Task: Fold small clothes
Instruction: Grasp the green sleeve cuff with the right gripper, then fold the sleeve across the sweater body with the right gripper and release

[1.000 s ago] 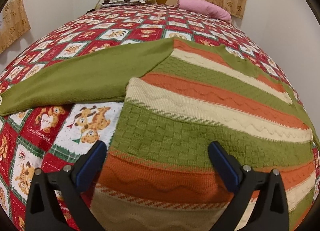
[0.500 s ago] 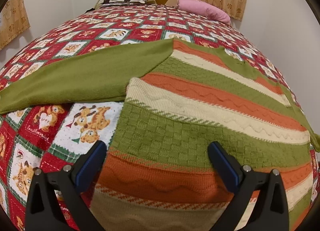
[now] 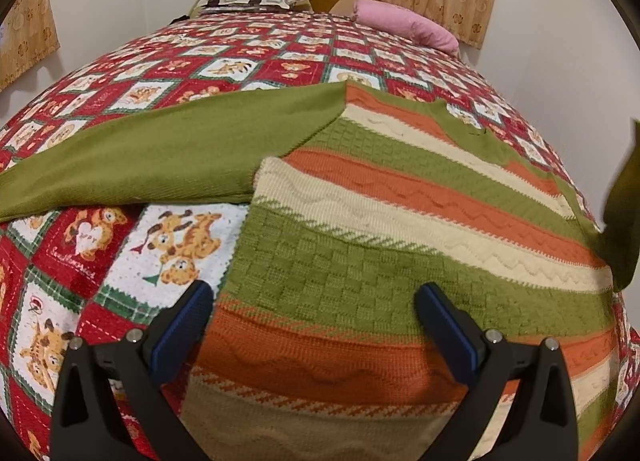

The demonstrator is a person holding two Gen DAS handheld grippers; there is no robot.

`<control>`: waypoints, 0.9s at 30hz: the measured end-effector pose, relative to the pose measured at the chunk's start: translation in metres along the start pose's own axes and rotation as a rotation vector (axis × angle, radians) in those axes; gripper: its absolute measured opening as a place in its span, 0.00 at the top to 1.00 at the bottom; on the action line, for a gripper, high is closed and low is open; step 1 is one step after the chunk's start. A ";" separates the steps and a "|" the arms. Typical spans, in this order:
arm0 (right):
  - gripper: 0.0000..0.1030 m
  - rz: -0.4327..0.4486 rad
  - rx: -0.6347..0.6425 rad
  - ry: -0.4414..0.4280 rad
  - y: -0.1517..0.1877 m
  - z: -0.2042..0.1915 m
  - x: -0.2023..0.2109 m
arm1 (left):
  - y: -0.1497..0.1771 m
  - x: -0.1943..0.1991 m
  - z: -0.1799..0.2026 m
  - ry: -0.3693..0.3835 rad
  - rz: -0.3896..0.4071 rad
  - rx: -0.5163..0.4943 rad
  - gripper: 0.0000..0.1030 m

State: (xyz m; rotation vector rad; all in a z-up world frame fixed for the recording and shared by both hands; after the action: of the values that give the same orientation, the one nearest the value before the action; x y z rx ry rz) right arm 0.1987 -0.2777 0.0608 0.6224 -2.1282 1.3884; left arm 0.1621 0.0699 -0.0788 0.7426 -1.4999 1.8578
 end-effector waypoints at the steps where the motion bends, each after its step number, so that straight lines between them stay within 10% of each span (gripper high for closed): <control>1: 0.94 -0.013 0.019 -0.024 0.006 -0.018 -0.008 | 0.000 0.000 0.000 0.002 0.000 0.001 0.00; 12: 0.95 -0.158 0.191 -0.208 0.090 -0.154 -0.083 | 0.000 0.002 -0.005 0.028 0.011 0.020 0.00; 27: 0.91 -0.396 0.282 -0.395 0.143 -0.240 -0.159 | 0.000 0.002 -0.012 0.036 0.016 0.056 0.01</control>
State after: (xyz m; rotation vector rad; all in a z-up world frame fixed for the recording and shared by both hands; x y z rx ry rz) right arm 0.2709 0.0122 -0.0579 1.4477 -1.9454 1.4307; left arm 0.1601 0.0816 -0.0794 0.7208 -1.4403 1.9223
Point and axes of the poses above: each gripper's, at about its wrist camera, not at the fingertips, and x roughly against the way its jaws point, z to its right, y to its underside, the point moved 3 cm from there along -x, roughly the way its jaws point, and after that the axes turned 3 degrees about y, right-handed, at the moved point
